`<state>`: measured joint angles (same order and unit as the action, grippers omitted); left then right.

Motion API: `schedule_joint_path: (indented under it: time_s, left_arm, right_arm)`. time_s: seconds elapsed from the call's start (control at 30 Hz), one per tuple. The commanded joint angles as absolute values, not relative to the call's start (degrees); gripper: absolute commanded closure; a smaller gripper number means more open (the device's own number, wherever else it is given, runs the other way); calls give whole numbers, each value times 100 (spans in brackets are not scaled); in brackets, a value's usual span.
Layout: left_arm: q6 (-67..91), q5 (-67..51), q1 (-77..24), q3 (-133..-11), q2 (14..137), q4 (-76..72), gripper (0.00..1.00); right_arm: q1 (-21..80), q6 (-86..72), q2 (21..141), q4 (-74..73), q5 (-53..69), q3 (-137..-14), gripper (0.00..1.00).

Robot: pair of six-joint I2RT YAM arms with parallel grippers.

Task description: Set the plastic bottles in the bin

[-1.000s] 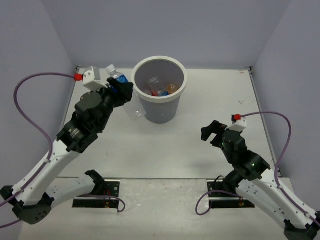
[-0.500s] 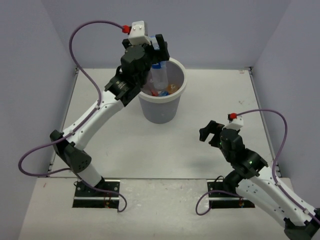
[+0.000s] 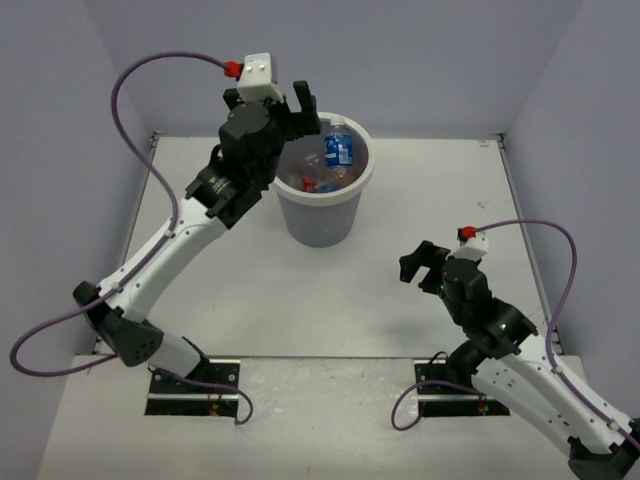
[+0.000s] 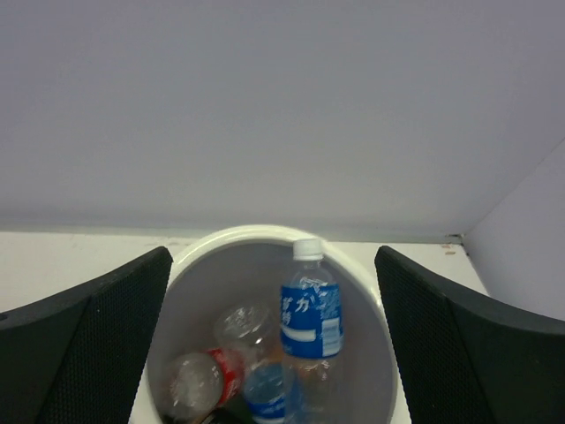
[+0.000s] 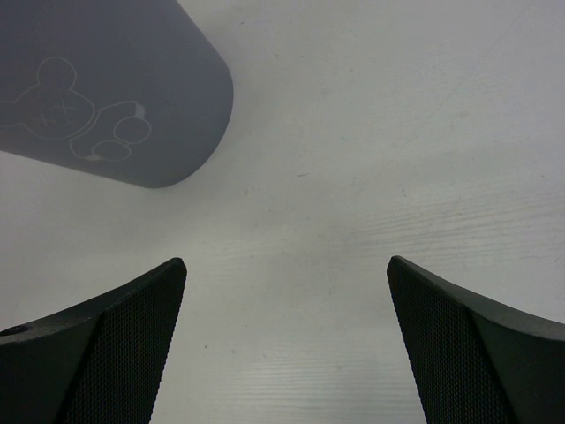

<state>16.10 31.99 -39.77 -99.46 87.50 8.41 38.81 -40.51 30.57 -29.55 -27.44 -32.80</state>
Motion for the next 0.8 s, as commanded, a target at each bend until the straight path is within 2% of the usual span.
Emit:
schedule_joint_path:
  time_s: [0.0, 0.23, 0.4, 0.53, 0.77]
  left_arm:
    - [1517, 3631, -3957, -9184, 7731, 956, 0]
    - [2462, 3953, -3955, -7308, 6094, 1747, 0]
    - [3234, 3694, -3955, -5523, 4794, 1761, 0]
    - [3755, 4065, -3955, -4212, 4107, 1672, 0]
    - [4054, 4237, -3955, -4081, 3765, 1750, 0]
  right_arm:
    - [3867, -4034, 3003, -2830, -2906, -3438, 1]
    - [3876, -4070, 2962, -2848, -3111, -3410, 1]
    - [3867, -4224, 2896, -2916, -3206, -3421, 1]
    - [3876, -4406, 2793, -2937, -3350, -3304, 1]
    - [3867, -4615, 2608, -3116, -3445, -3307, 1]
